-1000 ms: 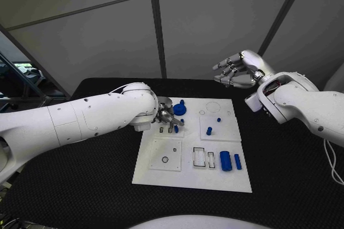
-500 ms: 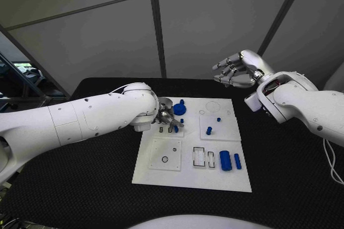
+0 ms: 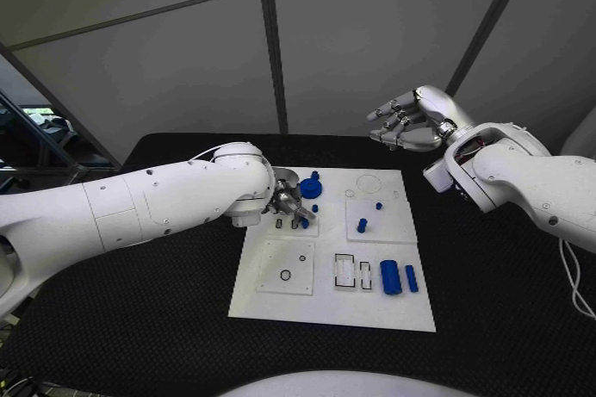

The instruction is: Assemble the parts on the task board

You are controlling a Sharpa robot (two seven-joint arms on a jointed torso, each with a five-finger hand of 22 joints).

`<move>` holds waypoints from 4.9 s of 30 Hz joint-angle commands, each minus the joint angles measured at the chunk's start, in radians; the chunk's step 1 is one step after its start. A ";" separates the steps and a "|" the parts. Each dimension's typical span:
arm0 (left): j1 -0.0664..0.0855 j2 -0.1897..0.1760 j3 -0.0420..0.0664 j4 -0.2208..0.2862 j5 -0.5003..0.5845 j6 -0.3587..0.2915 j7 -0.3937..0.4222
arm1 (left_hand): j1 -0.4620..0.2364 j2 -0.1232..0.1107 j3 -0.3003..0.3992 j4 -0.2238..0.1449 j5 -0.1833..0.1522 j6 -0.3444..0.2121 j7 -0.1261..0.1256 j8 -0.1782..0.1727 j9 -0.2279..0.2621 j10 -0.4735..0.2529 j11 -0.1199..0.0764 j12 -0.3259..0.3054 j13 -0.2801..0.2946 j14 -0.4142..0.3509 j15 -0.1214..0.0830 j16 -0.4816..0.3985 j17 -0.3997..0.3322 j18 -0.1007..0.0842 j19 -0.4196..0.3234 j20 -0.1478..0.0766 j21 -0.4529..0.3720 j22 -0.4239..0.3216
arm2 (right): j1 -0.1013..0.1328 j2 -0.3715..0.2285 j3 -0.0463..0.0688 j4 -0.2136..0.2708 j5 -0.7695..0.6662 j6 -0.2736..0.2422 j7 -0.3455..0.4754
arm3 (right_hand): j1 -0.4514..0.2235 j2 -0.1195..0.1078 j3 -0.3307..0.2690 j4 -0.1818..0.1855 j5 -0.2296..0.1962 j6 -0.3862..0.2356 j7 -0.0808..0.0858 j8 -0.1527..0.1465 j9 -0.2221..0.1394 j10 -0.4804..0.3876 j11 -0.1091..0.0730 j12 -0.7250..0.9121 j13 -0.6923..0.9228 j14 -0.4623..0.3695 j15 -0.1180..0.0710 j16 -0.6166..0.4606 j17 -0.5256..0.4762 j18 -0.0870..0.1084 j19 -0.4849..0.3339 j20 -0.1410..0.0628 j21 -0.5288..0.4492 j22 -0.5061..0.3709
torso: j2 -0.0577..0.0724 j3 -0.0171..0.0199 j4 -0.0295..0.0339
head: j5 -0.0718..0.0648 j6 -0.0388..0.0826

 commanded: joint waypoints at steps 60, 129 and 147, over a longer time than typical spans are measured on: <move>-0.090 -0.184 0.000 0.248 -0.082 -0.537 0.045 | -0.082 -0.218 0.831 -0.227 0.055 -0.032 -0.001 0.038 0.126 0.032 -0.014 -0.034 -0.008 0.023 -0.012 0.001 0.007 -0.014 0.025 -0.010 0.027 0.062 | 0.002 -0.007 0.000 -0.028 0.000 0.022 0.000 | -0.018 -0.003 0.004 0.004 0.010 0.010 -0.001 -0.004 0.000 0.009 -0.001 -0.007 -0.004 0.008 0.002 -0.012 0.005 0.010 0.004 0.002 -0.007 -0.002 | -0.001 0.0060 0.0098 | 0.002 -0.001; -0.144 -0.152 -0.002 0.200 -0.231 -0.434 0.012 | -0.084 -0.230 0.853 -0.232 0.058 -0.028 -0.002 0.040 0.131 0.038 -0.016 -0.037 -0.011 0.023 -0.014 0.001 0.007 -0.015 0.027 -0.012 0.029 0.066 | 0.002 0.003 0.000 -0.033 0.001 0.033 0.006 | -0.027 -0.001 0.004 0.009 0.011 0.009 -0.002 -0.005 -0.001 0.010 -0.001 -0.008 -0.005 0.011 0.002 -0.018 0.008 0.011 0.005 0.003 -0.010 -0.003 | -0.001 0.0051 0.0103 | 0.000 -0.011; -0.144 -0.149 -0.002 0.194 -0.198 -0.432 0.014 | -0.151 -0.270 0.795 -0.203 0.148 0.003 -0.023 0.046 0.142 0.073 -0.031 -0.010 0.018 0.024 -0.024 0.002 0.009 -0.020 0.037 -0.021 0.043 0.092 | 0.002 0.003 0.000 -0.033 0.001 0.034 0.006 | -0.027 -0.001 0.004 0.009 0.011 0.009 -0.002 -0.005 0.000 0.010 -0.001 -0.008 -0.005 0.011 0.002 -0.019 0.008 0.011 0.005 0.003 -0.010 -0.003 | 0.000 0.0060 0.0095 | 0.000 -0.011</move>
